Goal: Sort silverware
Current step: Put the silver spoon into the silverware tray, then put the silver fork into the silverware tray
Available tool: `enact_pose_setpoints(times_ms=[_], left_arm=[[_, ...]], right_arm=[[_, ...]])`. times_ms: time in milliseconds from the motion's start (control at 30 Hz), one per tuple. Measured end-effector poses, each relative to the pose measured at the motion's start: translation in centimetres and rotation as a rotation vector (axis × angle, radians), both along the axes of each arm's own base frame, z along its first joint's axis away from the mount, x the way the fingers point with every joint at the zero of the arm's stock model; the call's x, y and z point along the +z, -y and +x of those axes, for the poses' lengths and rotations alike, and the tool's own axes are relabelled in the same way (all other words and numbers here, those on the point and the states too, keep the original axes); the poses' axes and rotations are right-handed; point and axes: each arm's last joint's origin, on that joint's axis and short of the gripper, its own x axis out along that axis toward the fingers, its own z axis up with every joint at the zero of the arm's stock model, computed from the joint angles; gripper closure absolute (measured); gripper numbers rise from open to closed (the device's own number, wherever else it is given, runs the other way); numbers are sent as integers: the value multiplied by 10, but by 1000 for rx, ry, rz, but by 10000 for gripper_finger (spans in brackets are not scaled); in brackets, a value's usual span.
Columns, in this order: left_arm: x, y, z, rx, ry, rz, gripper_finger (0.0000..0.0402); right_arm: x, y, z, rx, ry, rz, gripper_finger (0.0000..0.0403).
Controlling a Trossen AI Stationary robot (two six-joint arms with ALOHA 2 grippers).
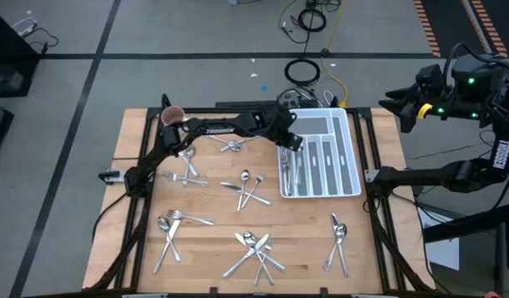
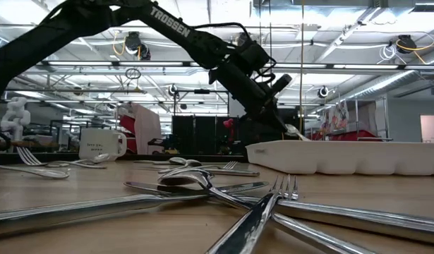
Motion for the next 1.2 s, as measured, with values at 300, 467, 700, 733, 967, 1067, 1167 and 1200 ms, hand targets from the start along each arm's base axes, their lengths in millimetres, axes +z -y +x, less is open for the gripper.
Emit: enact_pose_setpoints(times_ms=[300, 467, 700, 733, 967, 1067, 1167, 1200], left_arm=[[-11, 10, 10, 27, 21, -10, 402], [-25, 14, 13, 30, -1, -12, 402], [-36, 19, 17, 44, -11, -30, 397], [-37, 20, 17, 45, -22, -31, 392], [-39, 21, 17, 67, -44, -1, 348], [-38, 21, 17, 66, -43, -1, 331], [-37, 21, 17, 66, -42, -1, 317], [-35, 21, 16, 67, -42, -1, 314]], right_arm=[[0, -1, -1, 0, 2, -1, 229], [0, -2, -2, 1, 5, -3, 229], [0, -4, -5, 2, 10, -7, 229], [0, -4, -5, 2, 11, -8, 229], [0, -5, -6, 4, 13, -10, 229], [0, -5, -6, 6, 11, -12, 229], [0, -5, -6, 6, 12, -12, 229], [0, -5, -6, 6, 12, -12, 229]])
